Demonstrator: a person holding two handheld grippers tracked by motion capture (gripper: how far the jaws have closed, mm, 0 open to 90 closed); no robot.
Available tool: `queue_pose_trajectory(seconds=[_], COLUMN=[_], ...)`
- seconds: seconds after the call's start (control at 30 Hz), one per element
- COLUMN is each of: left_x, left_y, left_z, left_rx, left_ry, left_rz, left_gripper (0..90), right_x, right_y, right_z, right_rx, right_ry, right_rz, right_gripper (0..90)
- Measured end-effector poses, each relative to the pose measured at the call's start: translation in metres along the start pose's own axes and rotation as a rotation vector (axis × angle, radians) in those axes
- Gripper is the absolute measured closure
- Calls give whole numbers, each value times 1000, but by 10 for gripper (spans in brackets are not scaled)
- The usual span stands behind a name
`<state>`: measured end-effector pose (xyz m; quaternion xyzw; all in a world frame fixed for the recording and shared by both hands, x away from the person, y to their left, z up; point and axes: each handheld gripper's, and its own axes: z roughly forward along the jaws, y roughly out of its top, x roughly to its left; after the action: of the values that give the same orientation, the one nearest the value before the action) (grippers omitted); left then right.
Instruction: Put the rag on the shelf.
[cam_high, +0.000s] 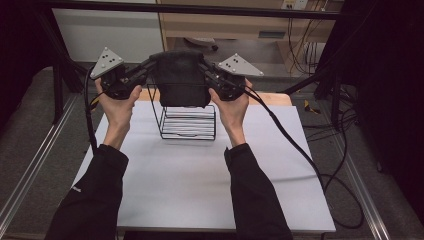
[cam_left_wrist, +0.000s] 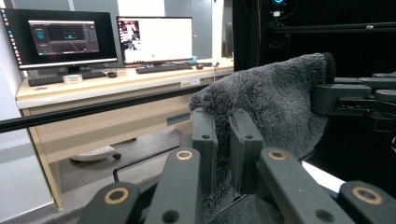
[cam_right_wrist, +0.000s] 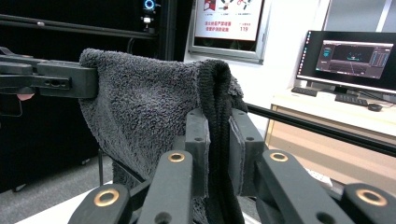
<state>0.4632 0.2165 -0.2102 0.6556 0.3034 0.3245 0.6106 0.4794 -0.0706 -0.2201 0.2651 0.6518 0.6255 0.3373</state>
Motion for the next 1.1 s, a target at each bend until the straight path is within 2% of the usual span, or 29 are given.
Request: queue_pose_trajectory(seconds=[0.3, 0.47, 0.7, 0.77, 0.9, 1.0, 1.1], left_x=[-3, -4, 1, 2, 4, 1, -5], left_y=[-6, -9, 5, 8, 12, 13, 5], left_z=[-7, -10, 0, 4, 8, 5, -4], left_rx=[-2, -13, -3, 1, -12, -18, -28], left_ry=[-3, -2, 31, 41, 30, 28, 8], left_rz=[12, 5, -10, -12, -40, -13, 10], left_gripper=[821, 821, 823, 824, 824, 824, 824], right_x=[6, 11, 2, 0, -4, -4, 2], right_y=[-2, -5, 3, 6, 12, 14, 10], right_z=[-5, -7, 2, 5, 7, 2, -6], right_rx=[-3, -12, -11, -11, -13, -22, -25], right_ry=[1, 1, 0, -9, -17, -8, 3], right_rz=[-30, -39, 3, 1, -10, -28, -59], right_gripper=[801, 802, 808, 808, 808, 808, 807])
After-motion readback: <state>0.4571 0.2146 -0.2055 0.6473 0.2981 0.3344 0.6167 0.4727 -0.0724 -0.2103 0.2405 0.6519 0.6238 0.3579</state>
